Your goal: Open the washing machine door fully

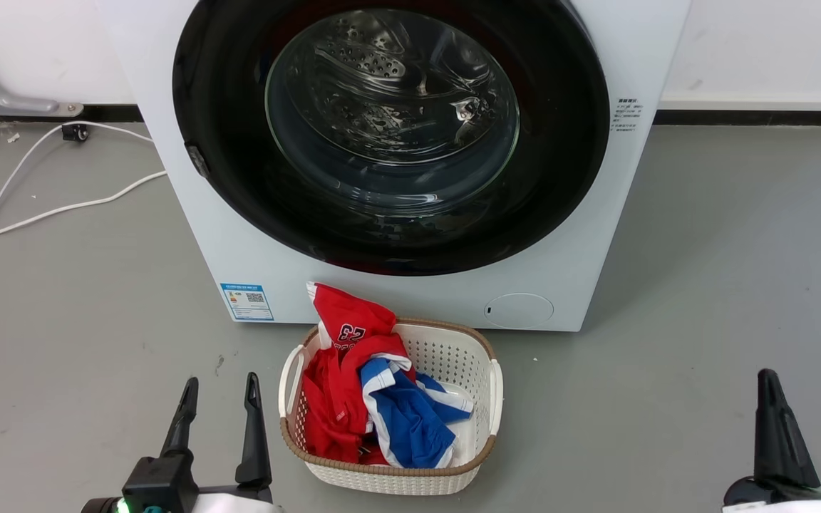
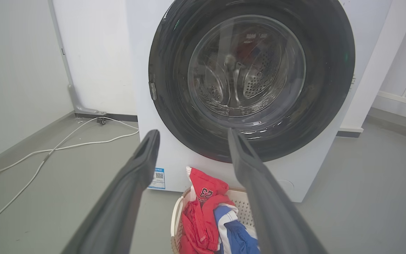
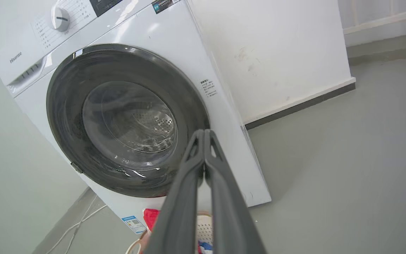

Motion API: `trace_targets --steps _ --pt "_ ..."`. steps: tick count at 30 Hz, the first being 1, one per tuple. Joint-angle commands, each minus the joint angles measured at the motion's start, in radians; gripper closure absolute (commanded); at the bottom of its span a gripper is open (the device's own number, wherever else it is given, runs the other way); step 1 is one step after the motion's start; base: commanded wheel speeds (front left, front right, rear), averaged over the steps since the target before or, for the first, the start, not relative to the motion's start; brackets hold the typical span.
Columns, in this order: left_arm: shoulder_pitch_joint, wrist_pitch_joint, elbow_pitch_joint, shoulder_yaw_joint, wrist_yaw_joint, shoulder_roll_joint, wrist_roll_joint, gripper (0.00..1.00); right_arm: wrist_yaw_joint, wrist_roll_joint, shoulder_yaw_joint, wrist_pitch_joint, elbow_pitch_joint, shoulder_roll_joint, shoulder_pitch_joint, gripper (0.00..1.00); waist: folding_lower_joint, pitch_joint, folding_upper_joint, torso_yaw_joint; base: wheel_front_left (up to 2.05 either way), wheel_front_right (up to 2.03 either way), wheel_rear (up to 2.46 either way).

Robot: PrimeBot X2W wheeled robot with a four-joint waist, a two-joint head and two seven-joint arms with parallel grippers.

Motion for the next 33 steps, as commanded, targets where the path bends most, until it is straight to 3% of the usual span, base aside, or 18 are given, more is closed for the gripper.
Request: trace_targets --steps 1,6,10,11,20,33 --pt "0.010 -0.003 0.002 0.000 -0.001 0.000 0.002 0.00 0.000 0.097 0.001 -0.002 0.015 -0.001 -0.010 1.00 0.0000 -0.001 0.0000 0.001 0.00 0.00 0.00" --pt "0.010 -0.003 0.003 0.001 -0.001 0.000 0.001 0.00 0.000 0.435 0.023 -0.002 0.043 0.000 -0.012 1.00 0.0000 -0.003 0.0000 0.001 0.00 0.00 0.00" --pt "0.012 -0.003 0.004 0.001 -0.003 0.000 0.002 0.00 0.000 0.641 0.052 -0.002 0.031 -0.001 0.003 1.00 0.0000 -0.003 0.0000 0.001 0.00 0.00 0.00" --pt "0.012 -0.003 0.004 0.001 -0.003 0.000 0.002 0.00 0.000 0.641 0.052 -0.002 0.031 -0.001 0.003 1.00 0.0000 -0.003 0.0000 0.001 0.00 0.00 0.00" --pt "0.011 -0.003 0.006 -0.001 -0.006 0.000 0.002 0.00 0.000 0.989 0.109 0.031 -0.008 -0.012 0.018 1.00 0.0000 0.001 0.0000 -0.002 0.00 0.00 0.00" --pt "0.013 -0.003 0.008 -0.004 0.003 0.000 0.004 0.00 0.000 1.238 0.017 0.217 -0.056 -0.014 0.048 1.00 0.0000 -0.003 0.0000 0.003 0.00 0.00 0.00"
